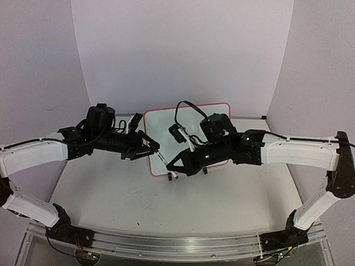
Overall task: Write a sentence on the whiteboard
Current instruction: Pass from the right arm to the left
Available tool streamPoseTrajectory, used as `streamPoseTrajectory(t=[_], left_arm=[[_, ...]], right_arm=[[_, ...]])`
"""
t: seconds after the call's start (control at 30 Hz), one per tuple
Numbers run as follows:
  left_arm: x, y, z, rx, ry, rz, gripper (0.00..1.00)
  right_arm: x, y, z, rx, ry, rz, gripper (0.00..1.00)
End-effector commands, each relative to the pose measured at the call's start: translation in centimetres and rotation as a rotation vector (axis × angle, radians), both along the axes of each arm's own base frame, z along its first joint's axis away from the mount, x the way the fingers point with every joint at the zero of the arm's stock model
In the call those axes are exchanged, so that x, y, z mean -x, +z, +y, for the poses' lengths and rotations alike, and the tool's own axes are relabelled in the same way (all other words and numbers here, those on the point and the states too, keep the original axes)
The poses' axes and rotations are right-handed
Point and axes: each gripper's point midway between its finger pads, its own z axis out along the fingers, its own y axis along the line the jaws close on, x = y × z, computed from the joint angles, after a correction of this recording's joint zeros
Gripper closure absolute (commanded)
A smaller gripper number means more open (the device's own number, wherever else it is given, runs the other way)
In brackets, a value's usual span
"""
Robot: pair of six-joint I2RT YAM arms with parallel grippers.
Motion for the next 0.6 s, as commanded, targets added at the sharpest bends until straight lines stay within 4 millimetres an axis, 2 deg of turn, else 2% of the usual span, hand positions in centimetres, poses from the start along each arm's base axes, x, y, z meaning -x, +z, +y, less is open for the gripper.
streamPoseTrajectory(t=[0.0, 0.2, 0.3, 0.47, 0.57], left_arm=[[-0.23, 1.62, -0.61, 0.044, -0.005, -0.039, 0.6], [-0.39, 1.89, -0.42, 0.045, 0.011, -0.05, 0.69], [-0.4, 2.07, -0.39, 0.048, 0.014, -0.052, 0.78], [-0.29, 1.93, -0.15, 0.036, 0.019, -0.051, 0.99], [-0.16, 1.87, 0.04, 0.032, 0.02, -0.049, 1.0]], right_arm=[[0.24, 1.43, 1.19, -0.048, 0.046, -0.017, 1.0], [0.37, 1.17, 1.28, -0.045, 0.056, -0.009, 1.0], [0.34, 1.0, 1.32, -0.041, 0.055, -0.008, 1.0], [-0.1, 0.69, 1.07, -0.029, 0.029, -0.019, 1.0], [-0.49, 0.77, 0.73, -0.024, -0.003, -0.031, 1.0]])
